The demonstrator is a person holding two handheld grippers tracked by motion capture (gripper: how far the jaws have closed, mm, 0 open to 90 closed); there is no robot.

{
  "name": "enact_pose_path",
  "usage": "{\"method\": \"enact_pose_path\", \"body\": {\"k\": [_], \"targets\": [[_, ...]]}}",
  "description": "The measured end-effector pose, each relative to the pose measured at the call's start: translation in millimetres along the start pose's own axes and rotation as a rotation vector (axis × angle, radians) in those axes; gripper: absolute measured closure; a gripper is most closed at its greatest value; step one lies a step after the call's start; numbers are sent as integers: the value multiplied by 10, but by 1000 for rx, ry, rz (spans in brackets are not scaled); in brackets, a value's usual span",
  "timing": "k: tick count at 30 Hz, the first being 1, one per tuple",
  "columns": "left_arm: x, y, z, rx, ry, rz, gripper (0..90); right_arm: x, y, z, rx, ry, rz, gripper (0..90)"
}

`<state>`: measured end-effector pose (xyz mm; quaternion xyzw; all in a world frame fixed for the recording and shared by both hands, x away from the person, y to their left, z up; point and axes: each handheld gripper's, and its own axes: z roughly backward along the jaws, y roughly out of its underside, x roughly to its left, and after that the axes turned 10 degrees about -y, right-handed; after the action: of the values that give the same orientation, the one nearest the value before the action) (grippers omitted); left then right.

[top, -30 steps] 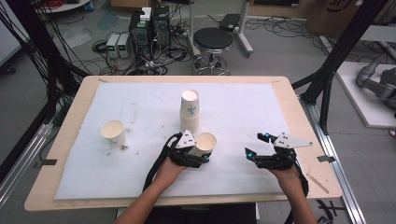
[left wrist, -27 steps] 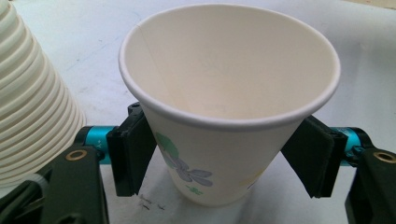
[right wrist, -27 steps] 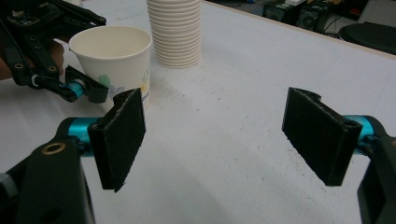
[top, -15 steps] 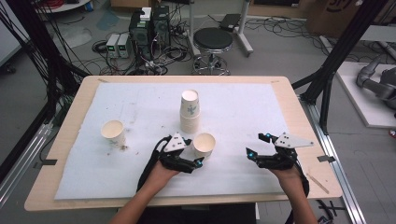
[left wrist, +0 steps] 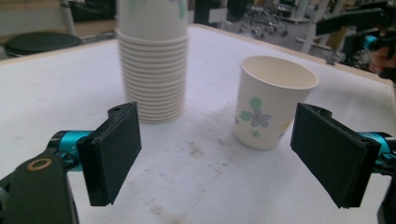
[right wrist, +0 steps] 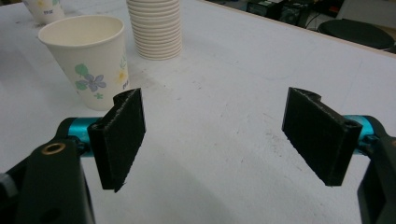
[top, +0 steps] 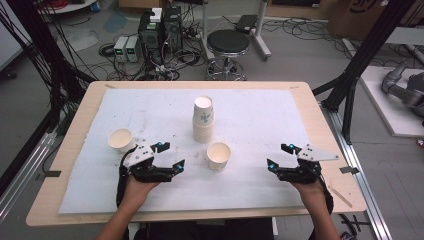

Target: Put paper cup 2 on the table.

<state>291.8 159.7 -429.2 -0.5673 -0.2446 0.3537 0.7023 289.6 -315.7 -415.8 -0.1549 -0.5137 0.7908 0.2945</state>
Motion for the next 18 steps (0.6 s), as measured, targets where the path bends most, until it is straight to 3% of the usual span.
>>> {"method": "enact_pose_path", "body": {"k": [9, 18], "targets": [[159, -17, 245, -94, -56, 21, 173, 23, 3, 88, -19, 36, 0, 221], [223, 21, 393, -119, -68, 28, 173, 134, 68, 231, -46, 93, -18, 221]]}}
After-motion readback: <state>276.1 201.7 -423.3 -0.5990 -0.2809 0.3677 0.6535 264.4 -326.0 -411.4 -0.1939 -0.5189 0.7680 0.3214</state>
